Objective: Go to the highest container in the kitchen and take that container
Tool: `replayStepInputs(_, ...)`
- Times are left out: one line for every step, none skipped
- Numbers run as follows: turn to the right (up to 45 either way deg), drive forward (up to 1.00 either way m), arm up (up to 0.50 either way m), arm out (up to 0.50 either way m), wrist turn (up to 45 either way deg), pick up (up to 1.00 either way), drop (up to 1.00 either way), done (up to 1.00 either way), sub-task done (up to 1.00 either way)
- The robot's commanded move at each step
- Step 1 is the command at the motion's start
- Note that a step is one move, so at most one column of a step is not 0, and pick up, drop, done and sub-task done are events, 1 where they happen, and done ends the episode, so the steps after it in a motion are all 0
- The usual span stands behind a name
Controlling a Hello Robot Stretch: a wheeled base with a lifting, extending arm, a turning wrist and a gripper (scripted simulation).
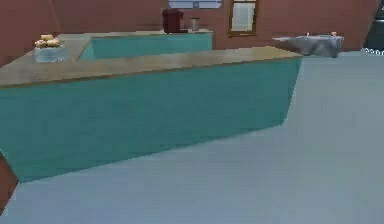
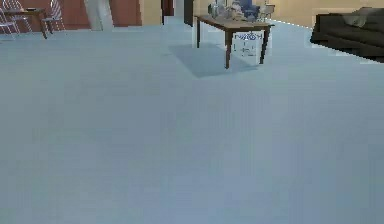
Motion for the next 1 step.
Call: replayStepInputs(39.0,0.0,0.0,0.0,0.0,0.0,0.0,0.0,0.0)
